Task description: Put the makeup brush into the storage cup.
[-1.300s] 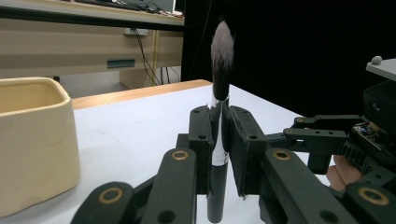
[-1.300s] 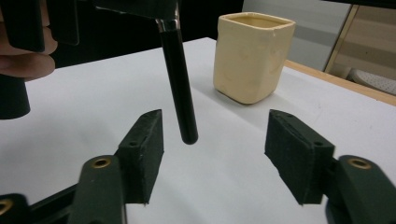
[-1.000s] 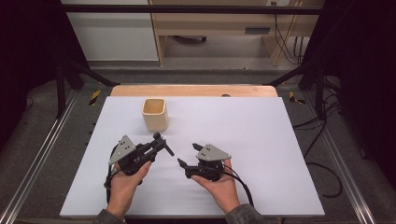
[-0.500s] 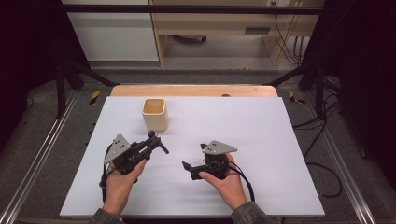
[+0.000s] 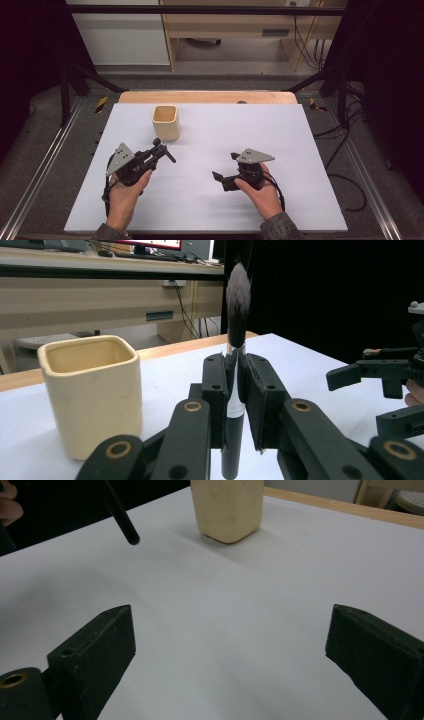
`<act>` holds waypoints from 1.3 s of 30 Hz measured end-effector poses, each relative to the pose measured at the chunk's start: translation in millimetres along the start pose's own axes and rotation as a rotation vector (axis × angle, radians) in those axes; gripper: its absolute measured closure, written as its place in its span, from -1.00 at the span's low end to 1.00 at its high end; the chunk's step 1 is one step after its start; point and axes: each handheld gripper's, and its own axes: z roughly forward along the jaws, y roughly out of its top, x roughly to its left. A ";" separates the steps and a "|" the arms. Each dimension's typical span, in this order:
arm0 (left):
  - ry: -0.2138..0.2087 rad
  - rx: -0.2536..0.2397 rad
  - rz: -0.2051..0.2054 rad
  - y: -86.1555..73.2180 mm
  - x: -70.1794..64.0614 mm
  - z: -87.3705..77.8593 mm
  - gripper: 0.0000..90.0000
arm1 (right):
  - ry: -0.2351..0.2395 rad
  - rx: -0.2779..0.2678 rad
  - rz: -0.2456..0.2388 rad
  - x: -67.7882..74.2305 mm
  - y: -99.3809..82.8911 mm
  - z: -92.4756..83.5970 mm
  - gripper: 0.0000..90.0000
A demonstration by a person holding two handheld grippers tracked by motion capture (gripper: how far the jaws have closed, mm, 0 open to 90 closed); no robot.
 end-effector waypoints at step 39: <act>0.086 -0.011 -0.021 3.1 17.2 -12.9 0.77 | -0.244 -0.018 -0.051 -53.6 -33.8 -71.1 -0.89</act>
